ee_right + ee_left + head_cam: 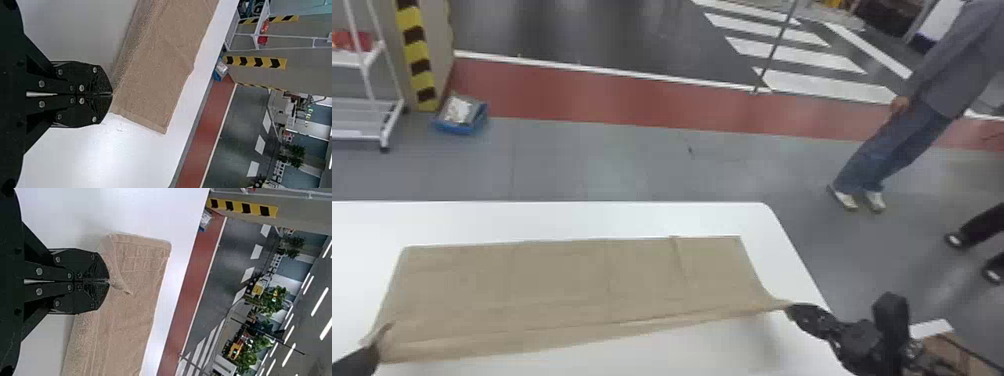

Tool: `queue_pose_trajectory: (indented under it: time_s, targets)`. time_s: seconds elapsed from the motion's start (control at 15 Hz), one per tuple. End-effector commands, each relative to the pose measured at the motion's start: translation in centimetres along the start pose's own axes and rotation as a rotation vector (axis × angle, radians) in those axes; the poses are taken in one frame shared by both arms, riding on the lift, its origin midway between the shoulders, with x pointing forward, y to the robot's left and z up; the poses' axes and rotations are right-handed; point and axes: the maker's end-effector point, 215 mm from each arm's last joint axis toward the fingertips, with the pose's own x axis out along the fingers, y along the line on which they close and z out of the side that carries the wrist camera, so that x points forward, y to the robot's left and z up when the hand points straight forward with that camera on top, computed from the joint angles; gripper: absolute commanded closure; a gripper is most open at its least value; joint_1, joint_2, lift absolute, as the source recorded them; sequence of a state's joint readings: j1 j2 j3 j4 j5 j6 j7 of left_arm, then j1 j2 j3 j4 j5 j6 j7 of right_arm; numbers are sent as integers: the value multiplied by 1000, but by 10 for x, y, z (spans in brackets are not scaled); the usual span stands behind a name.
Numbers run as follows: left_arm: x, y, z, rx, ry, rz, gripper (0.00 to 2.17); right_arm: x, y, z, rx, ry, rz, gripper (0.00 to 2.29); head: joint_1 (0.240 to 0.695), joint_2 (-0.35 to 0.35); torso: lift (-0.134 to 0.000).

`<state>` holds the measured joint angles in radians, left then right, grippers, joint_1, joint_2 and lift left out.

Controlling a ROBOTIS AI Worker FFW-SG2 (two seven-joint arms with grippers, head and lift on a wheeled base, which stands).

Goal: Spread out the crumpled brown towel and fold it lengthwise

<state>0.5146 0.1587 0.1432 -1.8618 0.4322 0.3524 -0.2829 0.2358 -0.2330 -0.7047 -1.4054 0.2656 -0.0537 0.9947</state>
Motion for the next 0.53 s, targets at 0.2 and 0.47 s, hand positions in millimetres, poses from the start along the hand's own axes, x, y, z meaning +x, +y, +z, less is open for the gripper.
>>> queue_pose_trajectory:
  time_s: [0.2,0.47]
  targets:
    - [-40,-6,-12,-34,17,7,1666,-34,1,-7,25,-19,-16,1595,695,-350,0]
    - [-45,-1,-20,-28,33,34,1666,-52,3,-11,27,-9,-20,1595,695,-350,0]
